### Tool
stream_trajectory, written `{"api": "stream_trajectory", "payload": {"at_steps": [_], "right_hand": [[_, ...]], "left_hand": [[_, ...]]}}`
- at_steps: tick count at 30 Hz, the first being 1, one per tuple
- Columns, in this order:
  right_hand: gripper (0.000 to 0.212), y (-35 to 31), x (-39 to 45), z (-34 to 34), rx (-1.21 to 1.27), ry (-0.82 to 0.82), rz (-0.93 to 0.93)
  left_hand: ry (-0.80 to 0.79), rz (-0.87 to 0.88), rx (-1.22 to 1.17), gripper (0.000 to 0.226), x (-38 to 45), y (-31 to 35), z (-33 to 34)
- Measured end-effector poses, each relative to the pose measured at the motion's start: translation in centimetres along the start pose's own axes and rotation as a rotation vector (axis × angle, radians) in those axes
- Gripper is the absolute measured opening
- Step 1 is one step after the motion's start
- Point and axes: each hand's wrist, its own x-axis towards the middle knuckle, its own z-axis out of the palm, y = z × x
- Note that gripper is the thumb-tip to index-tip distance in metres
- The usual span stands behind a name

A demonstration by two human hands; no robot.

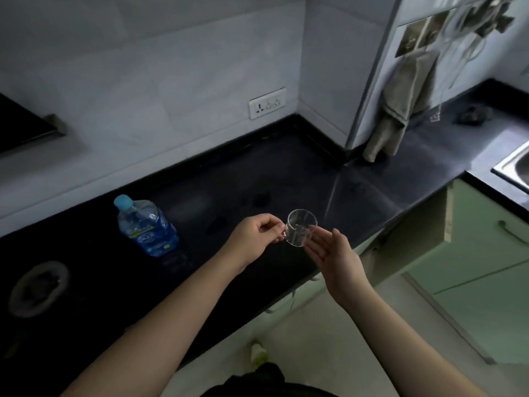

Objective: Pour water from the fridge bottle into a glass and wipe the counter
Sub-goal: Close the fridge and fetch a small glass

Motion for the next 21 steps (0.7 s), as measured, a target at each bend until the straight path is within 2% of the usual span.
{"api": "stream_trajectory", "payload": {"at_steps": [10, 21], "right_hand": [[0.051, 2.4, 6.7, 6.5, -0.399, -0.110, -0.017], [0.050, 3.8, 12.5, 9.4, -0.552, -0.198, 0.055]], "left_hand": [[0.113, -0.093, 0.018, 0.009, 3.6, -4.5, -7.5], [0.236, -0.229, -0.074, 0.008, 7.0, -8.0, -9.2]]}}
